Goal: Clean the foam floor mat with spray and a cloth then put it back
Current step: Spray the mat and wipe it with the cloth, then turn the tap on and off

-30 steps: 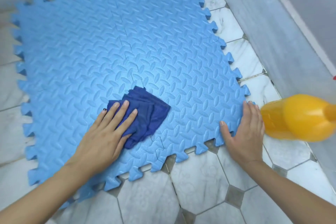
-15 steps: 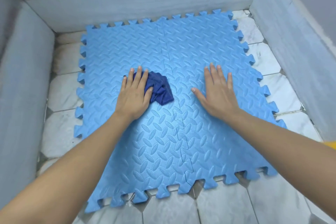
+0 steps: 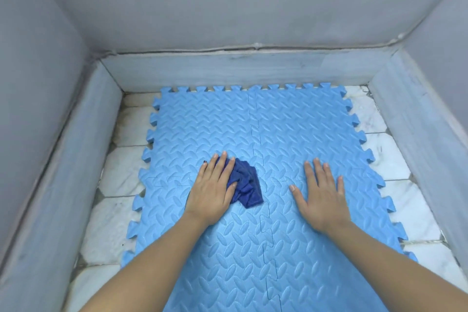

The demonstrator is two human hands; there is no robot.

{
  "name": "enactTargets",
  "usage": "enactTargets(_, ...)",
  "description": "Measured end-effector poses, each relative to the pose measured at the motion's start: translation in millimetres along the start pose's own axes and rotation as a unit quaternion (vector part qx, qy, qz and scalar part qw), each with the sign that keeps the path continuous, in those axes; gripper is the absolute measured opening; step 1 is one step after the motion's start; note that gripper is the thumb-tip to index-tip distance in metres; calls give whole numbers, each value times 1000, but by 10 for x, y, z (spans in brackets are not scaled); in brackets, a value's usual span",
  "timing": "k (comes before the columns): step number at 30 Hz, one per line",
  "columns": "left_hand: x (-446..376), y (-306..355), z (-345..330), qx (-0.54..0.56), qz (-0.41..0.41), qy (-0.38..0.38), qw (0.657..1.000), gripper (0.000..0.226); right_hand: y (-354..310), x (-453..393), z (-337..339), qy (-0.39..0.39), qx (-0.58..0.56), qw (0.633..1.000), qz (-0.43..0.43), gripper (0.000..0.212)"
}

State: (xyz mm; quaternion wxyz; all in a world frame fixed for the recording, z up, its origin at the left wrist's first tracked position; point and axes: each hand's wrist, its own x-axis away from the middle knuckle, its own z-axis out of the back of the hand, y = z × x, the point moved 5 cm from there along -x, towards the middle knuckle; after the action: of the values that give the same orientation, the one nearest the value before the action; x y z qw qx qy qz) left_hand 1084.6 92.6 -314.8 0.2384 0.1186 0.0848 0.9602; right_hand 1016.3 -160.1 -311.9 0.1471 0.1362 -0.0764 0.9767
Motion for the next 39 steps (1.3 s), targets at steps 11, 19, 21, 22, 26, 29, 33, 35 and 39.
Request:
enactTargets(11,-573,361,2473,-46,-43,40,997,65,-1028,-242,3820,369,-137,905,161,72)
enactTargets(19,-606,136,3872,-109,-20,159,981,63,-1712,-752,5246,310,28,938,154,85)
enactTargets(21,-548,76,3942,-95,6,149,984,63,-1767,-879,5174,275,24,951,137,97)
enactTargets(22,-500,60,3964,-86,13,146,986,63,-1794,-898,5151,267,18,955,128,105)
enactTargets(26,-234,33,4101,-68,36,138,987,63,-1794,-827,5227,194,6,976,104,113)
enactTargets(29,-101,17,4245,-34,59,159,985,62,-1774,-747,5308,156,6,982,107,109)
enactTargets(33,-42,54,4192,8,86,132,987,64,-1786,-641,5349,131,-24,985,110,117)
enactTargets(35,-50,89,4109,5,83,112,990,65,-1757,-629,5355,123,-31,986,112,118)
enactTargets(39,-129,171,4083,-3,58,115,992,65,-1755,-714,5321,121,-25,986,107,119)
